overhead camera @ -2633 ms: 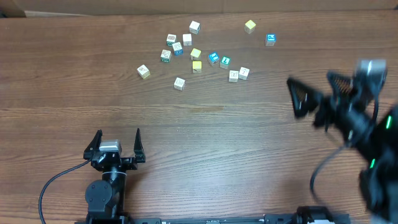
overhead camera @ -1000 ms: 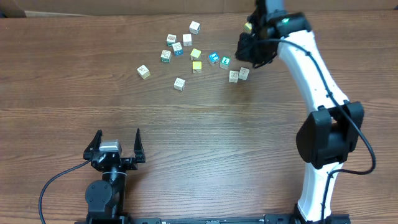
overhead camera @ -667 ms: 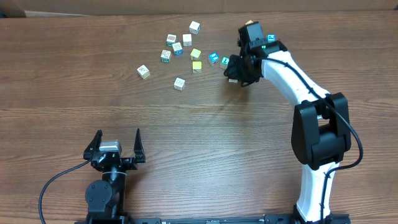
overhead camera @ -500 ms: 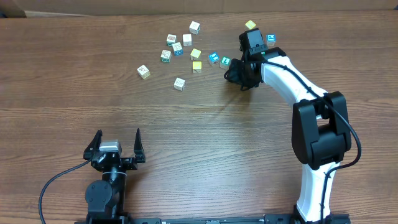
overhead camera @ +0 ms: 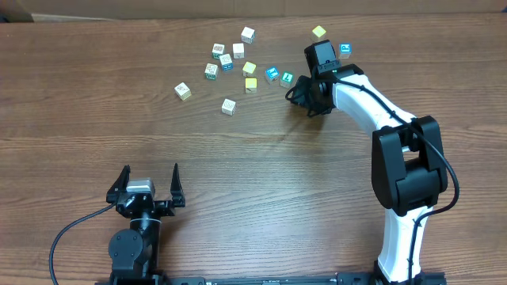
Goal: Form a circle
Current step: 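Lower the right gripper onto the butterfly-picture block and close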
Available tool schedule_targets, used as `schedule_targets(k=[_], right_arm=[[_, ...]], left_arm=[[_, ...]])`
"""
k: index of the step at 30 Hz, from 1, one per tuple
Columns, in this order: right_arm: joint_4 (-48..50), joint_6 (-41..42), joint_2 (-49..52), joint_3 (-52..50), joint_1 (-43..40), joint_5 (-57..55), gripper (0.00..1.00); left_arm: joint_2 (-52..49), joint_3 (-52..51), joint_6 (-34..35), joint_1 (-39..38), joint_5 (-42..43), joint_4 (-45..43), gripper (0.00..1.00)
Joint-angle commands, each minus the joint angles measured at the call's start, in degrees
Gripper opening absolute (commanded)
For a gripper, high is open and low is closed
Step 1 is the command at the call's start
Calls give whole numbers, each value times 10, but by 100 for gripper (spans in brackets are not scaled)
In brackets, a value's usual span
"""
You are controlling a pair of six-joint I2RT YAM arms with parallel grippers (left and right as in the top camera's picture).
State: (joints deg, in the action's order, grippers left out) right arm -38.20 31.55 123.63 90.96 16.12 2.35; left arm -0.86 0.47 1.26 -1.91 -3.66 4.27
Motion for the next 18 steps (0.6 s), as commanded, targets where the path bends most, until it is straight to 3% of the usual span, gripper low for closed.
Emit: schedule_targets(k=[1,14,18], right_arm=[[14,6,3,-7,-5,-14,55],[-11,2,3,-9,6,48,55],[-4,-3,3,-9,6,37,50]], left_arm=[[6,-2,-10,-4,3,-2,100],[6,-2,-10,-4,3,-2,100],[6,-2,-10,-4,3,-2,100]])
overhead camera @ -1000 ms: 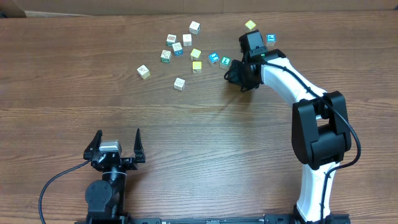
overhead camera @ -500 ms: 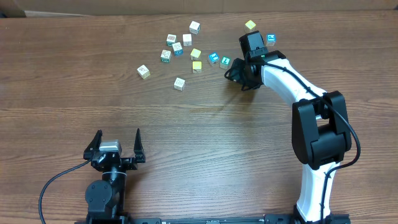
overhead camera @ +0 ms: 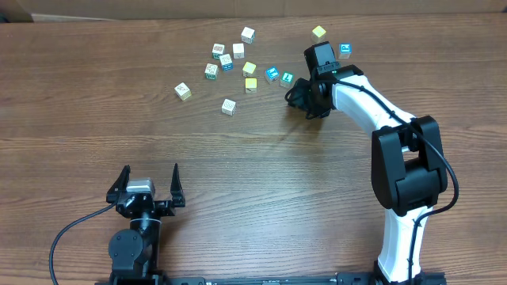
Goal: Form a circle
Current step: 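Lower the right gripper onto the butterfly-picture block and close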
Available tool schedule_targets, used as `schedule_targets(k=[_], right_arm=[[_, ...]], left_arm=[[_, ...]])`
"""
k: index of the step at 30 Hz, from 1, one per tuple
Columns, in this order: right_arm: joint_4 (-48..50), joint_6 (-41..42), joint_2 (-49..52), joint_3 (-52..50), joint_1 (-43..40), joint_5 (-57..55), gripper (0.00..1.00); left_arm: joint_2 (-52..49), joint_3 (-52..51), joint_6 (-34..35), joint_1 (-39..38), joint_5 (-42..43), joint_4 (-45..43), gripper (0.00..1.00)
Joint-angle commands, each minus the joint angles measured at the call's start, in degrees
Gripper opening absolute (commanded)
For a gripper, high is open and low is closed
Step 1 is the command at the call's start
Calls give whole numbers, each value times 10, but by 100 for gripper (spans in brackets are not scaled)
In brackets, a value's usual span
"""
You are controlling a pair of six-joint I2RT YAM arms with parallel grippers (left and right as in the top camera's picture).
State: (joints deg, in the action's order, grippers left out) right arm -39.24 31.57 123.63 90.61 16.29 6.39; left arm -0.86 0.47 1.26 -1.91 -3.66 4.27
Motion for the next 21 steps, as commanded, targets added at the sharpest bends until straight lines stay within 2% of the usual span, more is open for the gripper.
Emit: schedule_targets(k=[1,7,14,19,21], right_arm=[[11,-3,3,-5,4,-3,50],[56,-5,3,-5,3,-9,54],[99,-5,3,-5,1,-68,72],[122,-5,3,-5,1,-83,80],[127,-5,3,-5,1,-83,90]], left_arm=[[6,-2,-10,-4,3,-2,100],[6,-2,-10,-4,3,-2,99],[6,-2,-10,-4,3,-2,99],[6,-2,-10,-4,3,-2,100],[6,-2,-10,-4,3,-2,100]])
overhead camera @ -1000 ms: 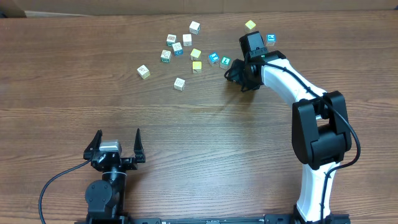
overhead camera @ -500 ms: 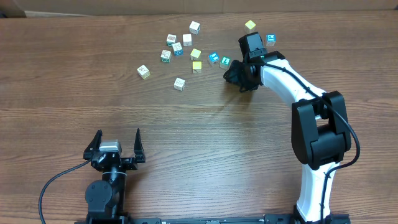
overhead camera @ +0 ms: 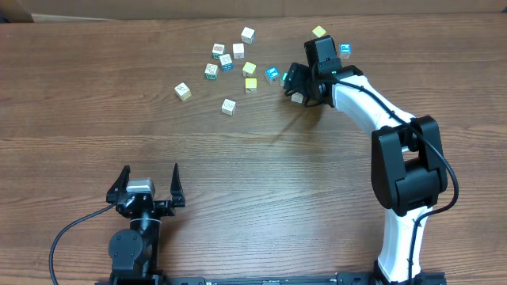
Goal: Form a circle
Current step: 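Lower the right gripper onto the butterfly-picture block and close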
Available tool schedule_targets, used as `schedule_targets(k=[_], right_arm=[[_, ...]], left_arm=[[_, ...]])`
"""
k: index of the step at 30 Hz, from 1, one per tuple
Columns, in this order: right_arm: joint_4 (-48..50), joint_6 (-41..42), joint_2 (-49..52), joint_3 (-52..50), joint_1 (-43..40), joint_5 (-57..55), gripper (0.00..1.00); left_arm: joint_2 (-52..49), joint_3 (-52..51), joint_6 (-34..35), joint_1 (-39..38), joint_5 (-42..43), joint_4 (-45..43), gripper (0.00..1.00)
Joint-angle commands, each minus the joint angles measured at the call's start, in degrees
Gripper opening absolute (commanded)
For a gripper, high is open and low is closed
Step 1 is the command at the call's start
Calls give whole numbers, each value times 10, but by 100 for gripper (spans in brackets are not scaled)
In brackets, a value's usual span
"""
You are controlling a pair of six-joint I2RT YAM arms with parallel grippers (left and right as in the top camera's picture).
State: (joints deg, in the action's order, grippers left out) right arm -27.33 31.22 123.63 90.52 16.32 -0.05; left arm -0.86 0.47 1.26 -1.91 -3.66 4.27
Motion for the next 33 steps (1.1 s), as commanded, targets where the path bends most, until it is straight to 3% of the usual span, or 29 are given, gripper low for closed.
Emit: schedule_targets(k=[1,5,13,23,33], right_arm=[[10,-2,3,-5,1,-18,93],[2,-2,3,-5,1,-18,96],[-51,-2,3,-5,7,-18,74],[-51,-2,3,-5,14,-18,57],[-49,-2,3,-5,14,-18,61]], left_arm=[[6,-2,-10,-4,3,-2,99],[6,-2,-10,-4,3,-2,99],[6,-2,-10,-4,3,-2,100],[6,-2,-10,-4,3,-2,100],[6,-2,-10,-4,3,-2,100]])
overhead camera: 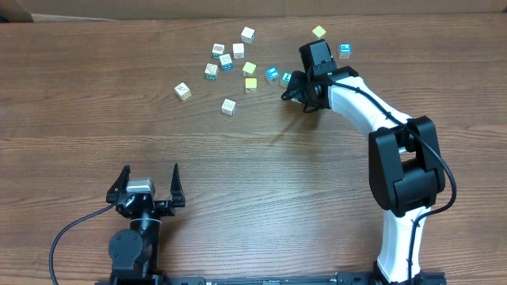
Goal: Form a circle
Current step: 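Lower the right gripper onto the butterfly-picture block and close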
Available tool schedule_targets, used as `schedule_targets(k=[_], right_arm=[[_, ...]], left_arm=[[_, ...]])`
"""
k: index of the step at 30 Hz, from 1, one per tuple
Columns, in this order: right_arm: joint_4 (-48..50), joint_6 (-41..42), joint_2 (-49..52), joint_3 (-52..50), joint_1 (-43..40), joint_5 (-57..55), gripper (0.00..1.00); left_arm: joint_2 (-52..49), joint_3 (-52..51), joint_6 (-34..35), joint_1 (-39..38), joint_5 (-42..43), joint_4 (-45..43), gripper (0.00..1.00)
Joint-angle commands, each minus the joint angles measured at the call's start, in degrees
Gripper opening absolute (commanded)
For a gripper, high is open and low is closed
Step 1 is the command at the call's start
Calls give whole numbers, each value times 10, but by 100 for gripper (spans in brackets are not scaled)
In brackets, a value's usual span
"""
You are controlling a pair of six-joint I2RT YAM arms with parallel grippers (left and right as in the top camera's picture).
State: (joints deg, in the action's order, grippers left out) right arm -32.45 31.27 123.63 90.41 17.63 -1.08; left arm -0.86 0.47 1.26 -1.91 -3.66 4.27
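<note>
Several small cubes lie scattered at the far middle of the table, among them a white one (248, 34), two yellow ones (249, 68) (251, 84), a blue one (272, 74) and a teal one (287, 78). Two more cubes, yellow (318, 32) and blue (345, 49), sit farther right. My right gripper (295, 89) points down-left right beside the teal cube. Its dark fingers blur together, and I see no cube between them. My left gripper (149, 178) stands open and empty near the front edge.
Two lone cubes (183, 91) (229, 106) lie left of the right gripper, toward the table's middle. The white right arm (372, 103) reaches from the front right up to the cube cluster.
My right gripper has shifted slightly left and lower. A beige cube that showed under its fingers is no longer visible. The left arm has not moved.
My right gripper stayed low just right of the teal cube for the first two moments. Then it was raised a little toward the back with a beige cube showing at its fingers. Now it sits beside the teal cube with that cube hidden.
</note>
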Motion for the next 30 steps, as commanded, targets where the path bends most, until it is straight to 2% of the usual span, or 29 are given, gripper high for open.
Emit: schedule_targets(k=[1,5,10,18,30], right_arm=[[2,-2,3,-3,0,-8,61],[2,-2,3,-3,0,-8,61],[-6,-2,3,-3,0,-8,47],[-17,-2,3,-3,0,-8,47],[-9,-2,3,-3,0,-8,36]], left_arm=[[6,-2,-10,-4,3,-2,99],[6,-2,-10,-4,3,-2,100],[6,-2,-10,-4,3,-2,100],[6,-2,-10,-4,3,-2,99],[6,-2,-10,-4,3,-2,100]])
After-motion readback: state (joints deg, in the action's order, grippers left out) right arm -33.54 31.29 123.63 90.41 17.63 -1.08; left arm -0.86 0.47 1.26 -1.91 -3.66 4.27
